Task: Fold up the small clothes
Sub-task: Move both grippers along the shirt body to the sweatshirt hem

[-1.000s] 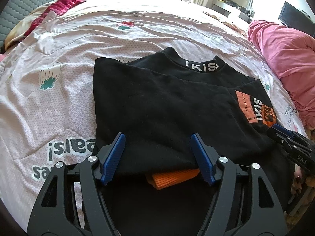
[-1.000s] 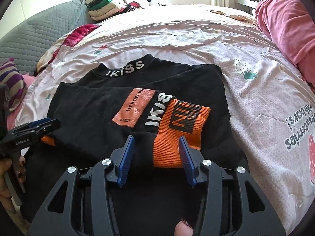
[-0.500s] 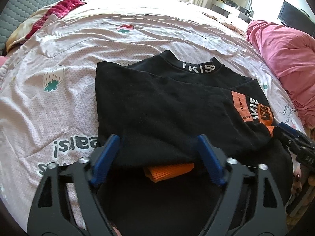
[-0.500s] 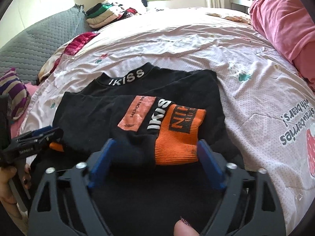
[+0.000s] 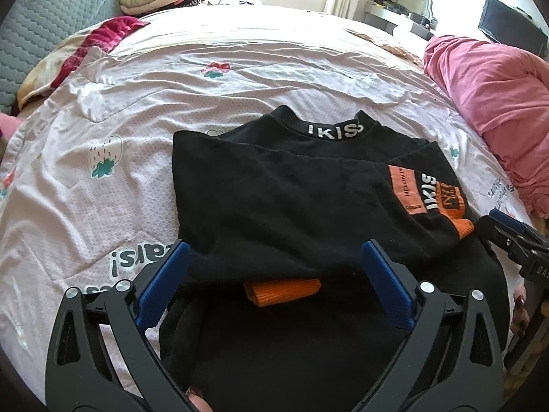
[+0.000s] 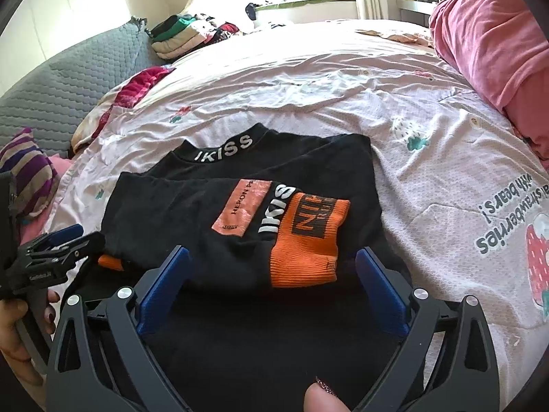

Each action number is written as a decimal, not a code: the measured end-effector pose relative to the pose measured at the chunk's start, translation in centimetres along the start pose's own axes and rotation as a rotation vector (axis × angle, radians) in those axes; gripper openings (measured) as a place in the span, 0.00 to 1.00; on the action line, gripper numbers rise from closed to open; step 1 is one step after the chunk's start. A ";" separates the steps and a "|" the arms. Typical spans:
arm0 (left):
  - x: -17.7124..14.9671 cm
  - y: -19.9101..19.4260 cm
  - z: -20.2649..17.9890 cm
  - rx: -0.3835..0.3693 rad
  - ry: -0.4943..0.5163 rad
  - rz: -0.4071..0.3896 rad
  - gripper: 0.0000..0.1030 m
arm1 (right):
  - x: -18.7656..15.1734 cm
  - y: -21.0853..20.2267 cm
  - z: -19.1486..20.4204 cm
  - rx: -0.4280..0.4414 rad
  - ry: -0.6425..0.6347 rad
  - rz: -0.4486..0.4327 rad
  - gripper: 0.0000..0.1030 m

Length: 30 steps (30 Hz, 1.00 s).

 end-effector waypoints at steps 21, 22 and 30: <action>-1.6 -3.8 -1.2 0.033 0.036 -0.045 0.91 | -1.7 -4.4 -0.2 -0.001 -0.023 -0.058 0.95; -1.7 -3.9 -1.2 0.035 0.040 -0.047 0.91 | -1.9 -4.7 -0.2 -0.001 -0.028 -0.058 0.95; -2.7 -5.2 -1.5 0.045 0.044 -0.067 0.91 | -3.7 -6.1 -0.4 -0.005 -0.048 -0.060 0.95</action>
Point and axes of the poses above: each gripper's, at about its wrist camera, not at the fingertips, and y roughly the way its jaws point, z to its left, x to its top, the point moved 3 cm from there along y, roughly the way its jaws point, and after that the axes turned 5 degrees about z, right-handed, at the moved point
